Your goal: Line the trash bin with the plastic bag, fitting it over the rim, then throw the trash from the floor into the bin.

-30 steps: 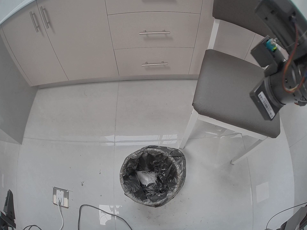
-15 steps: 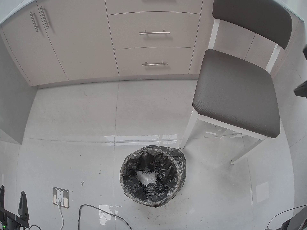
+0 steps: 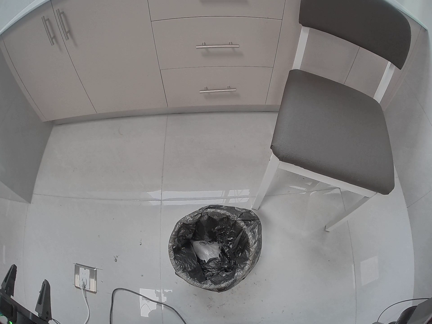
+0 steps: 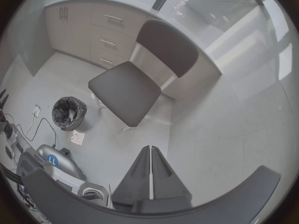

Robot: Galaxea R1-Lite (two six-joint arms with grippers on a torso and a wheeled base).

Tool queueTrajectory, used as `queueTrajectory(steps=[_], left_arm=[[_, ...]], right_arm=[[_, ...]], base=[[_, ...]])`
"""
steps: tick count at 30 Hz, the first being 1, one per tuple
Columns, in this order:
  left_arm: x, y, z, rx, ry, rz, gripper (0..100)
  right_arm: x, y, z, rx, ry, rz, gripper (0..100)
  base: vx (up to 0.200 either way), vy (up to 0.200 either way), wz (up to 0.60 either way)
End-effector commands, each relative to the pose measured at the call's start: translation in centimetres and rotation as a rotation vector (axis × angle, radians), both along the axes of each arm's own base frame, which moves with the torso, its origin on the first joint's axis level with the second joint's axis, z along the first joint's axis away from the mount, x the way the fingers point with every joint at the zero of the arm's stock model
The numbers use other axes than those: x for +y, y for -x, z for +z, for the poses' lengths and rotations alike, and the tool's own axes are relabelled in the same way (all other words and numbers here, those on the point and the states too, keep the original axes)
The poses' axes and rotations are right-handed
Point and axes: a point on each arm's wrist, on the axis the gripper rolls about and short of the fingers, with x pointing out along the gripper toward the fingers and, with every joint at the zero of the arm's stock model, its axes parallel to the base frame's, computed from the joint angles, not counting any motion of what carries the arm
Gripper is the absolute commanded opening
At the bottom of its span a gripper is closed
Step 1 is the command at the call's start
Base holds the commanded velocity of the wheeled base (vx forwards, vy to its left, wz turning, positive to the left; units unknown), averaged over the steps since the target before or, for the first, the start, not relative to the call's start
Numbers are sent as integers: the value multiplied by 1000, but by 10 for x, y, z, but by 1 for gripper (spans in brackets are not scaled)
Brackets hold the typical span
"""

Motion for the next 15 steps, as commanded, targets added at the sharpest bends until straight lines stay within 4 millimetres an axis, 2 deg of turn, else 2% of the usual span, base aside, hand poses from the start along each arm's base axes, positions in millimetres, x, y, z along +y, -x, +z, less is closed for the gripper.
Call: queueTrajectory(steps=[1,6,8,9,10,11,12,13,14,15], left_arm=[[-1,0,-6,5,17,-43,100],[-1,0,-6,4,23,-37,100],[-1,0,-6,4,23,-37,100],[-1,0,-6,4,23,-37,100],[-1,0,-6,5,17,-38,100],[-1,0,-6,5,18,-38,100],[-1,0,-6,5,18,-38,100],[-1,0,-6,5,18,-37,100],[-1,0,-6,5,18,-38,100],[-1,0,-6,5,18,-37,100]], right_arm=[[-32,89,-7,-150,-109,-42,0],[-31,152,-23,-270,-146,-32,0],[-24,194,-39,-384,-160,-72,0],[-24,194,-39,-384,-160,-72,0],[-20,221,-52,-467,-174,-76,0],[-17,238,-62,-521,-180,-79,0],[-17,238,-62,-521,-180,-79,0],[-15,261,-75,-608,-184,-86,0],[-15,264,-78,-622,-185,-85,0],[-15,283,-90,-700,-192,-81,0]], base=[[0,0,0],[0,0,0],[0,0,0],[0,0,0],[0,0,0],[0,0,0],[0,0,0],[0,0,0],[0,0,0],[0,0,0]])
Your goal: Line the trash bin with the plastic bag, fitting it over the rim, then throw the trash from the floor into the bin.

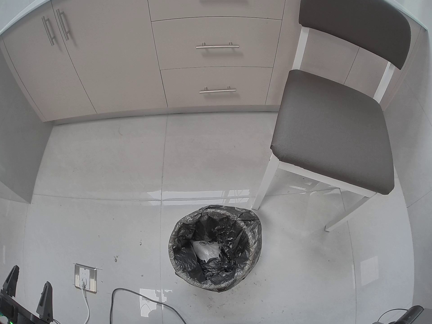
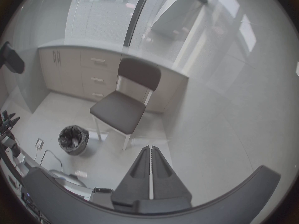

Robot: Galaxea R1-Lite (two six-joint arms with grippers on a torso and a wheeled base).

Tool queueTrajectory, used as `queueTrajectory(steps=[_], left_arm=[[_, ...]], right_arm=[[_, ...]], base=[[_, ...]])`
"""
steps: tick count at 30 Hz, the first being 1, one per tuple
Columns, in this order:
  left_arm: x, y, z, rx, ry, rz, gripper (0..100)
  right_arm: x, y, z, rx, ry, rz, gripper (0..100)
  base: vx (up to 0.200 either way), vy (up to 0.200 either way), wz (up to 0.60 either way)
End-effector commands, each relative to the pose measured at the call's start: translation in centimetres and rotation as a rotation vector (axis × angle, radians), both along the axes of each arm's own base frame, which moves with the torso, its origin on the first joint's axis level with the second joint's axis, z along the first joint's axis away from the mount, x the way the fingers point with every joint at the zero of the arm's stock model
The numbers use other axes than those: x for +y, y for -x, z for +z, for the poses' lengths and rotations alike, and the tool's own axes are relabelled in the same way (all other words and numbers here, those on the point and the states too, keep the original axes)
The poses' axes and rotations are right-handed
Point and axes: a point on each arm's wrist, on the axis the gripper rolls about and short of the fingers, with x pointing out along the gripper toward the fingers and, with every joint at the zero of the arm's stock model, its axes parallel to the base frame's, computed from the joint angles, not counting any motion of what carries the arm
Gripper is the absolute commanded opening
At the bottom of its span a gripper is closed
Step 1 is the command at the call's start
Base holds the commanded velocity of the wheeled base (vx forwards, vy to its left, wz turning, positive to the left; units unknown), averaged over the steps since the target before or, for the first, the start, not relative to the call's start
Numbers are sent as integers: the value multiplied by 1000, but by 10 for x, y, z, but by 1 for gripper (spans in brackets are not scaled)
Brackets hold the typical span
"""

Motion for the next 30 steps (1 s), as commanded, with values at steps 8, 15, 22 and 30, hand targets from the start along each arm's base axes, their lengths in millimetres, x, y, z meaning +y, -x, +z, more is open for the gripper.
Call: queueTrajectory(steps=[8,15,22,30], left_arm=[[0,0,-5,1,1,6,100],[0,0,-5,1,1,4,100],[0,0,-5,1,1,4,100],[0,0,-5,1,1,6,100]], right_arm=[[26,167,-115,-633,-24,-89,0],[21,122,-155,-546,-82,-3,0],[24,7,-156,-500,-345,115,0],[26,-112,-245,-428,-334,199,0]], base=[[0,0,0],[0,0,0],[0,0,0],[0,0,0]])
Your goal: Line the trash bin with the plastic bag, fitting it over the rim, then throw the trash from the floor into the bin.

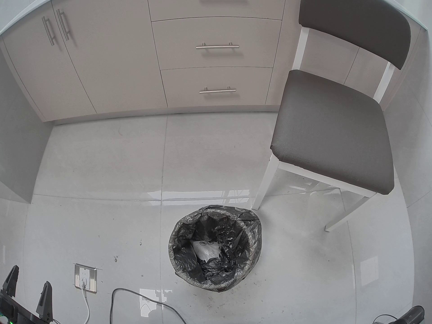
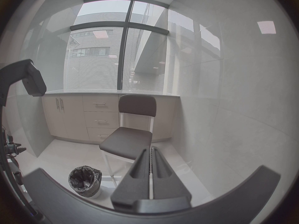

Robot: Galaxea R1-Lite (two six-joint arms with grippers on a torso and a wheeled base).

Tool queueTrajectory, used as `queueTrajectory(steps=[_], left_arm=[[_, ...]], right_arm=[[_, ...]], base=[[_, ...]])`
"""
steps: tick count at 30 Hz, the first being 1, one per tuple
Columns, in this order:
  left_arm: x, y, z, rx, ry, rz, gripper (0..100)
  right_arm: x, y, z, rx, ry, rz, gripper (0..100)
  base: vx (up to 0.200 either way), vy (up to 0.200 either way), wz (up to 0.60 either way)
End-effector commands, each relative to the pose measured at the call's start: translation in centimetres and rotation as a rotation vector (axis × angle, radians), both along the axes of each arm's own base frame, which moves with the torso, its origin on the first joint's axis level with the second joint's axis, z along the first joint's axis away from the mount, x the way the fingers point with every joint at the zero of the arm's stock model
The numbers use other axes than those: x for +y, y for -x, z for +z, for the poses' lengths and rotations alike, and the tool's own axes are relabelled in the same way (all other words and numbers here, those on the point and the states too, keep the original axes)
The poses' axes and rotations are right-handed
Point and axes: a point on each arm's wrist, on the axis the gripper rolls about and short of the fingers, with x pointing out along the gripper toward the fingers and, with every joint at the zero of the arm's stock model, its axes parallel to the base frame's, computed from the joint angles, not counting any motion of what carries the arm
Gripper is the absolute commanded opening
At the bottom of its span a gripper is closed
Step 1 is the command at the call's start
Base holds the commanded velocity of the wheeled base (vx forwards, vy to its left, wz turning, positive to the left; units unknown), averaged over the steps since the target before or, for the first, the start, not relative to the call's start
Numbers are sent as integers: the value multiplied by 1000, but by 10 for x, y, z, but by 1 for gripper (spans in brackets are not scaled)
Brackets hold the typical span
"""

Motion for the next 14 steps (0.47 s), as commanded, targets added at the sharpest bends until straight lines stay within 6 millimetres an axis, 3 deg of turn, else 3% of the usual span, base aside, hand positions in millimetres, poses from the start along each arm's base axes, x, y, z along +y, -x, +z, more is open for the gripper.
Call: queueTrajectory(steps=[1,6,14], left_arm=[[0,0,-5,1,0,0,100],[0,0,-5,1,0,0,100],[0,0,-5,1,0,2,100]], right_arm=[[4,-172,-124,97,-62,199,0],[4,-181,-150,200,-1,183,0],[4,-181,-150,201,-23,185,0]], base=[[0,0,0],[0,0,0],[0,0,0]])
